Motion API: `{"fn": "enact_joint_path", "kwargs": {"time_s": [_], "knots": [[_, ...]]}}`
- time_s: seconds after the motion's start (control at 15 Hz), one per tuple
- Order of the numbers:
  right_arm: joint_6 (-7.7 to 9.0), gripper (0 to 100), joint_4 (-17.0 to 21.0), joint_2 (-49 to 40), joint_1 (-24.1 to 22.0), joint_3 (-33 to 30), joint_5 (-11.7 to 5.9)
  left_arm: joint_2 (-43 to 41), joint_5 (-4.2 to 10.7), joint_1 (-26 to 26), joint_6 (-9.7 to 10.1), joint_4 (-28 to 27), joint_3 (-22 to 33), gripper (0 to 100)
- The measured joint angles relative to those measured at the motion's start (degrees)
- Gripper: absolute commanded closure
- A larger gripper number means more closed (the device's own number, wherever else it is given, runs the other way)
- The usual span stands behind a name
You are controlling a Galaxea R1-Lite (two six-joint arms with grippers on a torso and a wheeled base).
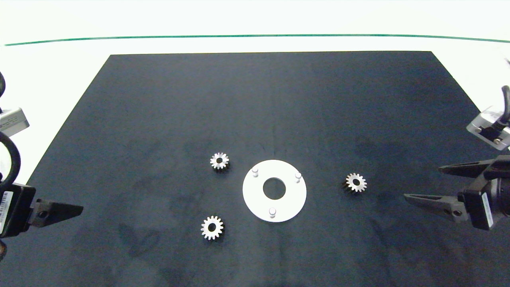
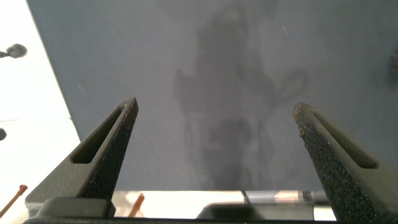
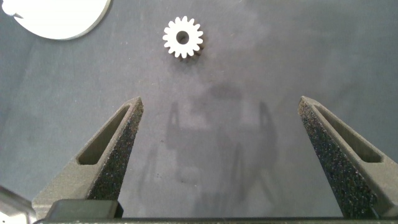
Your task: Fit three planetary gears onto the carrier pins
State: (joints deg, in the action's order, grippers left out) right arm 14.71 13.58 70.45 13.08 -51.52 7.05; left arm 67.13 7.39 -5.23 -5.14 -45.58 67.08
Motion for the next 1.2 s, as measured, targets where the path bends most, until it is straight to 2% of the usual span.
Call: {"fn": "enact_joint_path", "kwargs": {"time_s": [0.2,0.47,0.67,0.87,1.2], "knots": [[0.41,0,6.23,4.96,1.08,-5.73,1.88,-0.54,0.0,-1.74,0.13,-0.59,0.59,0],[1.93,0,8.94,10.23,3.69,-10.96,2.12,-1.06,0.0,-1.96,0.09,-0.56,0.67,0],[2.58,0,9.37,13.78,4.78,-13.53,2.1,-1.21,0.02,-1.96,0.16,-0.56,0.72,0],[4.44,0,9.4,17.7,4.91,-15.93,1.63,-1.37,0.02,-1.77,0.16,-0.56,0.99,0],[5.32,0,9.31,21.18,4.86,-17.38,0.2,-1.56,0.02,-1.85,0.13,-0.56,1.02,0]]}}
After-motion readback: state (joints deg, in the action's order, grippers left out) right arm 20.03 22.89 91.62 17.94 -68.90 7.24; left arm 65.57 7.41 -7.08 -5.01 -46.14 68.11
